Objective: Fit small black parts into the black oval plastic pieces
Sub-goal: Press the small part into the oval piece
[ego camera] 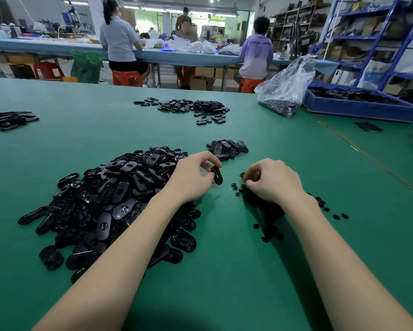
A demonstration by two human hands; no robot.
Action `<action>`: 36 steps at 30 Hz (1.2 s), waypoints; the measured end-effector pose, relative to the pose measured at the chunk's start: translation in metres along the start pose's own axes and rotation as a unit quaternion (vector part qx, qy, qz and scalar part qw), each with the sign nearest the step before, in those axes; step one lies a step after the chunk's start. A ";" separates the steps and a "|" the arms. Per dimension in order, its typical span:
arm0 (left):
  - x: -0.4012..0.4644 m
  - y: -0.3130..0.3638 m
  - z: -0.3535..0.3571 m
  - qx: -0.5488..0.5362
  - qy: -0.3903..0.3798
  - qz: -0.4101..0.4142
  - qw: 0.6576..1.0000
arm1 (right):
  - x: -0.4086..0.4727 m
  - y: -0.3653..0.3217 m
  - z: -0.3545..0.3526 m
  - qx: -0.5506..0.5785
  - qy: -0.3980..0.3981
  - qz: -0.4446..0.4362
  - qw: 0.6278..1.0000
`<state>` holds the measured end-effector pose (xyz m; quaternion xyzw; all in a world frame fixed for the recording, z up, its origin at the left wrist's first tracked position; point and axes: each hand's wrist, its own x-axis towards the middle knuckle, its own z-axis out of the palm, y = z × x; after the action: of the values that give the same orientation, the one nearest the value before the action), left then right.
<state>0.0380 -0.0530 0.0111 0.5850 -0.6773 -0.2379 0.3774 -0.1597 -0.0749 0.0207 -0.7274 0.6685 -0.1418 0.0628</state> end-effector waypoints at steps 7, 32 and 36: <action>-0.001 0.002 0.001 -0.106 0.002 -0.053 0.993 | 0.003 0.002 0.002 0.078 0.004 -0.006 0.997; 0.000 0.006 0.003 -0.334 -0.042 -0.101 0.936 | 0.000 -0.008 -0.011 0.439 -0.079 0.026 0.895; -0.002 0.008 0.003 -0.336 -0.049 -0.097 0.936 | 0.000 -0.010 -0.011 0.437 -0.095 0.028 0.894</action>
<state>0.0311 -0.0502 0.0148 0.4746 -0.5152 -0.5153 0.4938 -0.1534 -0.0723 0.0341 -0.6174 0.5507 -0.3479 0.4410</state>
